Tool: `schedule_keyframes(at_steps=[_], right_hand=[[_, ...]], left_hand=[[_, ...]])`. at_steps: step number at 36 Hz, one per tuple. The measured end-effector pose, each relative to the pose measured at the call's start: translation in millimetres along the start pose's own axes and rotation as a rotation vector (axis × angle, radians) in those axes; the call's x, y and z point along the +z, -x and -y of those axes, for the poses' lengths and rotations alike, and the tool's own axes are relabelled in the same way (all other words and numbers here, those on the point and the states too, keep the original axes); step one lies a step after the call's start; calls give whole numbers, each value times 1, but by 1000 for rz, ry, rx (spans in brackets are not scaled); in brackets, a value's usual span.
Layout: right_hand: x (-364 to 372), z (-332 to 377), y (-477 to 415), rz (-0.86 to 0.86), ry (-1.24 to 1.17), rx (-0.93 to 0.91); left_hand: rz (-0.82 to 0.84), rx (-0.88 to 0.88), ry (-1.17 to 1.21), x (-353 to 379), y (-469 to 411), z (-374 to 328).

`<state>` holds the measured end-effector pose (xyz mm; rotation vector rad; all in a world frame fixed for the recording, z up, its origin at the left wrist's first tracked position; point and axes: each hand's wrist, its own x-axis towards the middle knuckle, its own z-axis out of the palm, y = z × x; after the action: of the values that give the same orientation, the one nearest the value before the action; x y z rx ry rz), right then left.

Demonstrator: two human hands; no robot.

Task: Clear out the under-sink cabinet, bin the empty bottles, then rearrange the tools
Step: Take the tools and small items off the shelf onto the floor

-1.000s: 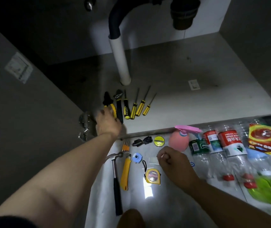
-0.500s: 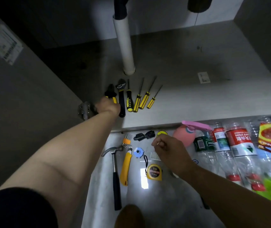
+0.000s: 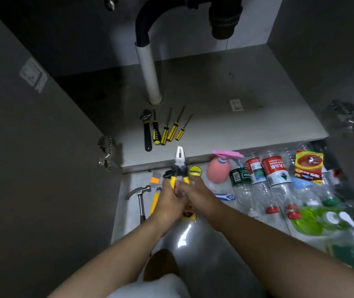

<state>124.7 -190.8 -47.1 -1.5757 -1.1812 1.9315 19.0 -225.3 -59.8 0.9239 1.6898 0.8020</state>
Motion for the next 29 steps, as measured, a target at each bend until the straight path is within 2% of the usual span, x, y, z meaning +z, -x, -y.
schedule_keyframes(at_steps=[3,6,10,12,14,18,21,25,29], right_hand=[[2,-8,5,-125,-17,73],[-7,-15,5,-220,-63,109],[-25,-17,5,-114,-406,192],[-33,-22,3,-119,-392,193],[-43,-31,0,-168,-279,206],[-65,-63,-6,-167,119,186],[-76,-90,-7,-181,383,138],[-85,-121,-11,-194,651,136],[-87,-142,-8,-166,744,154]], left_hand=[[235,83,-186,9,12,1],[422,65,-219,6,10,-2],[549,-38,-240,-3,1,-17],[565,-49,-261,-7,-6,-24],[480,-21,-326,-12,-20,-29],[176,94,-305,-26,-57,-34],[-33,172,-427,-37,-93,-39],[-114,298,-631,-41,-133,-53],[-149,371,-885,-29,-162,-64]])
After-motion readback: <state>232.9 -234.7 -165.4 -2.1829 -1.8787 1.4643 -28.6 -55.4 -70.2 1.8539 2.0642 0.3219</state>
